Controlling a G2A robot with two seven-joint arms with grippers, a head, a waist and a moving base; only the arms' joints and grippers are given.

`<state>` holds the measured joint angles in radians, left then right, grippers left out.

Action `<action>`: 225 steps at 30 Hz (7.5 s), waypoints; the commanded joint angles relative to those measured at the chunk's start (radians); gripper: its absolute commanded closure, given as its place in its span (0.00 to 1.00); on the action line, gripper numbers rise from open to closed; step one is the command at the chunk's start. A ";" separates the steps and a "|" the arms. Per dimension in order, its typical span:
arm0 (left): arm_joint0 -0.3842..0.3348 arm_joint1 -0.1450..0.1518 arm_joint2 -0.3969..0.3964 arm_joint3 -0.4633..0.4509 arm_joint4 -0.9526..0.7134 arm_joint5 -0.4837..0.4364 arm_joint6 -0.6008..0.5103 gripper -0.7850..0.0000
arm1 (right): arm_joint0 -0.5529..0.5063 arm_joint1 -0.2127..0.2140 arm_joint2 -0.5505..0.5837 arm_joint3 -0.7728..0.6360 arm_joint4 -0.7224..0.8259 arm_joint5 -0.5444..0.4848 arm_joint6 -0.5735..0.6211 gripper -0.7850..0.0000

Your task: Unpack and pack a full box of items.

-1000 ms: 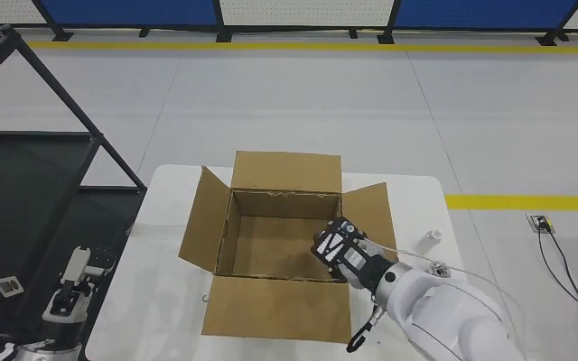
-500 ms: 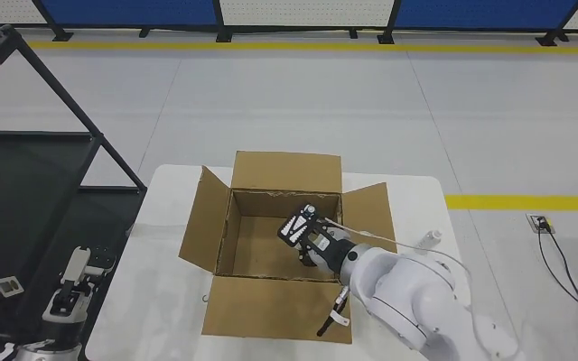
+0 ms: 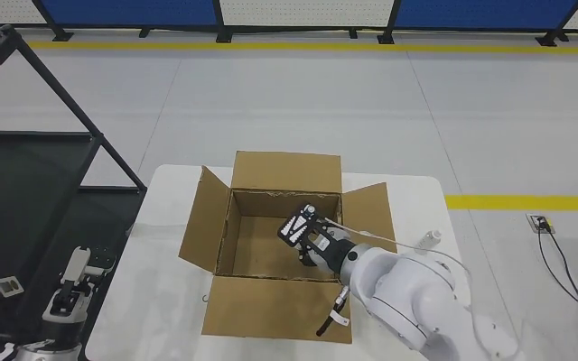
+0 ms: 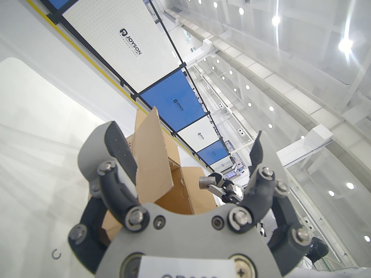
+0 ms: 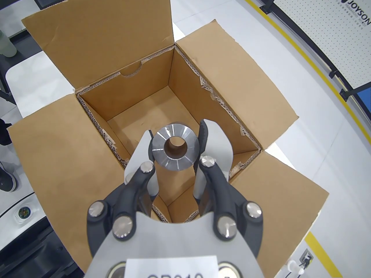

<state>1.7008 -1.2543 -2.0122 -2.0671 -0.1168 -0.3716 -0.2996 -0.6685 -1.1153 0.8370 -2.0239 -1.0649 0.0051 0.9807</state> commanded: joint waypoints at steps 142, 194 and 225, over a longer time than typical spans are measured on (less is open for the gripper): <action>0.000 0.000 0.000 0.000 0.000 0.000 0.000 0.00 | 0.207 -0.408 -0.154 0.787 -0.040 -0.021 -0.116 0.00; 0.000 0.000 0.000 0.000 0.000 0.000 0.000 0.00 | -0.826 -0.202 1.050 0.066 0.055 -0.131 -0.236 0.00; 0.000 0.000 0.000 0.000 0.000 0.000 0.000 0.00 | -0.579 -0.145 0.978 0.448 0.063 -0.197 -0.128 1.00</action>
<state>1.7008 -1.2543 -2.0122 -2.0671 -0.1168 -0.3716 -0.2996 -1.2438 -1.2617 1.8118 -1.5666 -1.0028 -0.1959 0.8581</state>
